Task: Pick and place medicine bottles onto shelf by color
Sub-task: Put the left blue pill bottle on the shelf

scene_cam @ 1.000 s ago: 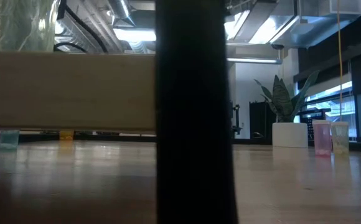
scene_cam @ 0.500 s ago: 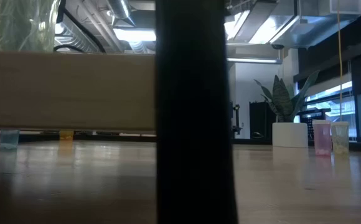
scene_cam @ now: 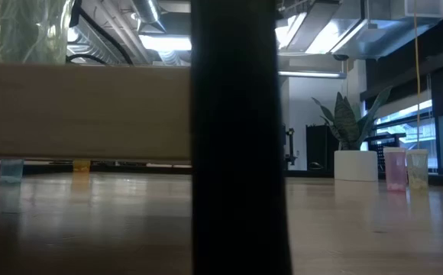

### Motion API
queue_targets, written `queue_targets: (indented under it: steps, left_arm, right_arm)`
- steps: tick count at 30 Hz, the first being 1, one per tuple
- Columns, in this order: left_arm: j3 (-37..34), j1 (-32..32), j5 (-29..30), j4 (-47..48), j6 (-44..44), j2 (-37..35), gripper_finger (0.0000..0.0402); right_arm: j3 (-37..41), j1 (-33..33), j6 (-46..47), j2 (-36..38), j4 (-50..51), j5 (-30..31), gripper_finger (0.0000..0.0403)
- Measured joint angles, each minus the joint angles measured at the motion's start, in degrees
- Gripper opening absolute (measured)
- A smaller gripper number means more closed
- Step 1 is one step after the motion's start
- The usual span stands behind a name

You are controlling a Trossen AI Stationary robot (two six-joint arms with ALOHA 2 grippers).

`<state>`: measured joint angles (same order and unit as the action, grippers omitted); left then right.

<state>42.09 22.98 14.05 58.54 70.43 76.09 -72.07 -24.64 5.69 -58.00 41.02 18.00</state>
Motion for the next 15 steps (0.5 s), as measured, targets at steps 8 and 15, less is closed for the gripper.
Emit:
queue_targets:
  steps: [8, 15]
  left_arm:
    - [0.0, 0.0, -0.1, 0.0, 0.0, 0.0, 0.0155]
    - [0.0, 0.0, -0.1, 0.0, 0.0, 0.0, 0.0115]
  right_arm:
    - [0.0, 0.0, -0.2, 0.0, 0.0, 0.0, 0.0022]
    - [0.0, 0.0, -0.2, 0.0, 0.0, 0.0, 0.0022]
